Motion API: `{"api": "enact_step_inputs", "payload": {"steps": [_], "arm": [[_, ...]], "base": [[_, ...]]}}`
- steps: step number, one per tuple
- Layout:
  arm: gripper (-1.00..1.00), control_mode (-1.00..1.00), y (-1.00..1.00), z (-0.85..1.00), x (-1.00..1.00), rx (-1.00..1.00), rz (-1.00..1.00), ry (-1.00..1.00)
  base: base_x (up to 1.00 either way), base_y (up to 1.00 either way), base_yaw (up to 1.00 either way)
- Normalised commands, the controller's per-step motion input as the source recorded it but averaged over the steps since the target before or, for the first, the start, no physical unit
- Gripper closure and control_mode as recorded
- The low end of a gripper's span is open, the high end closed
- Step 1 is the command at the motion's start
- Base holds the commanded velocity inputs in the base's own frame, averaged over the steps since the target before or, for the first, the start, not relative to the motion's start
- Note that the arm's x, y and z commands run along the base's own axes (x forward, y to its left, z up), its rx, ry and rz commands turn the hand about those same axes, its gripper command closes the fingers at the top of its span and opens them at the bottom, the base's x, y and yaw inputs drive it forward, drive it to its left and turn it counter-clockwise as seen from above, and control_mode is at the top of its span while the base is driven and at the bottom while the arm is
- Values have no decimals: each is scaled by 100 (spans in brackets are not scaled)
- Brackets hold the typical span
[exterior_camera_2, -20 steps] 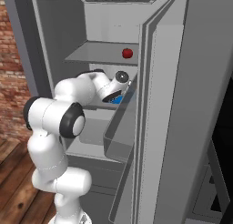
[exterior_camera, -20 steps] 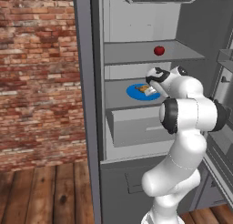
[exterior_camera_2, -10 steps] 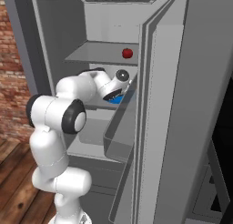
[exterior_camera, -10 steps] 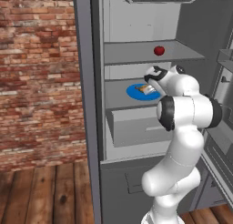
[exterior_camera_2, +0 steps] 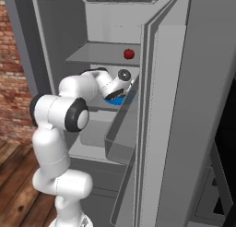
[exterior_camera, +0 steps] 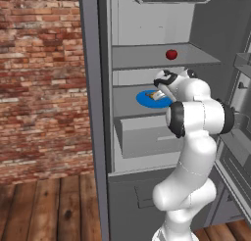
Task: Transport the chicken drumstick from the fridge to the microwave and turn on the microwave.
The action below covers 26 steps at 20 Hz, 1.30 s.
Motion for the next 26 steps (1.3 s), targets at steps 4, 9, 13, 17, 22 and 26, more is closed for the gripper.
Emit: {"api": "enact_step_inputs", "payload": {"steps": [4,9,13,17,22,26], "arm": [[-100,-100,0,-16,18,0,0,0],[-100,-100,0,-14,18,0,0,0],[-100,-100,0,-6,19,0,0,0],[-100,-100,0,-3,15,0,0,0],[-100,-100,0,-7,15,0,0,0],[-100,-100,0,-11,19,0,0,0]], "base": [[0,0,0],[0,0,0],[0,0,0],[0,0,0],[0,0,0],[0,0,0]]}}
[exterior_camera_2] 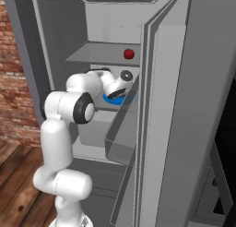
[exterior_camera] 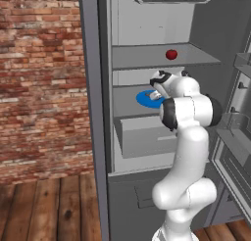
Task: Transport the chicken drumstick from the fridge to the microwave and turn on the microwave.
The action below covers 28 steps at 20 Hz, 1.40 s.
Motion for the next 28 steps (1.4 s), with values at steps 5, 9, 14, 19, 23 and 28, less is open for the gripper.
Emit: {"api": "enact_step_inputs", "payload": {"steps": [5,9,14,19,23,28], "arm": [[-100,-100,0,-4,22,0,0,0],[-100,-100,0,-8,22,0,0,0],[-100,-100,0,-40,4,-2,0,0],[-100,-100,12,-53,0,-5,0,0],[-100,-100,15,-17,4,-3,0,-2],[-100,-100,5,0,15,0,0,-4]], "base": [[0,0,0],[0,0,0],[0,0,0],[0,0,0],[0,0,0],[0,0,0]]}}
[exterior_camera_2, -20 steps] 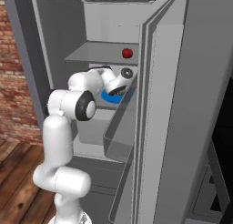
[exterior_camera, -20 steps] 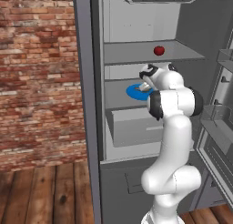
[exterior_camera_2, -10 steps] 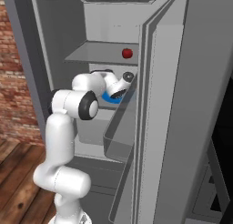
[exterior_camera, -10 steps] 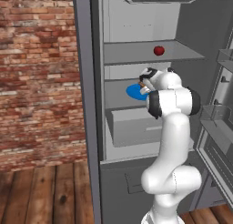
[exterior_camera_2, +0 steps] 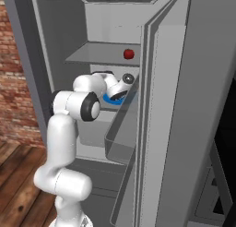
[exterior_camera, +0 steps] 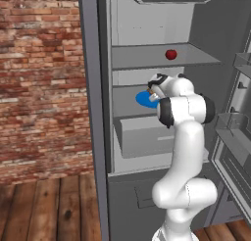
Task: Transport the chicken drumstick from the fridge to the microwave and turn on the microwave.
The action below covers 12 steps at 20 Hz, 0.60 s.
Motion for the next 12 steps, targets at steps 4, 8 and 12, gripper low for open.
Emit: {"api": "enact_step_inputs", "payload": {"steps": [4,8,12], "arm": [[-100,-100,16,0,12,0,2,-6],[-100,-100,11,0,15,0,3,-1],[-100,-100,6,-5,24,0,2,0]], "base": [[0,0,0],[0,0,0],[0,0,0]]}}
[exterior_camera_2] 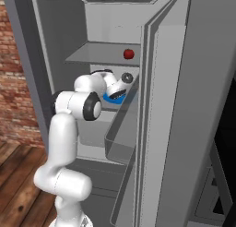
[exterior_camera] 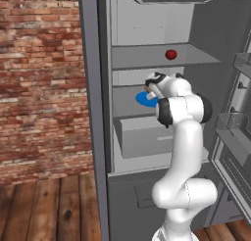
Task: Transport the chicken drumstick from the fridge to the microwave and turn on the microwave.
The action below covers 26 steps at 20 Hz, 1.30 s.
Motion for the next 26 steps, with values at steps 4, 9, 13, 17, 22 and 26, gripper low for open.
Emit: {"api": "enact_step_inputs", "payload": {"steps": [4,9,13,17,22,26], "arm": [[100,-100,11,-6,26,0,2,0],[100,-100,2,-13,11,0,0,3],[100,-100,0,-20,-4,0,0,4],[100,-100,0,-19,-17,0,0,2],[100,-100,0,-24,-18,0,0,0],[100,-100,0,-4,-22,1,0,0]], "base": [[0,0,0],[0,0,0],[0,0,0],[0,0,0],[0,0,0],[0,0,0]]}}
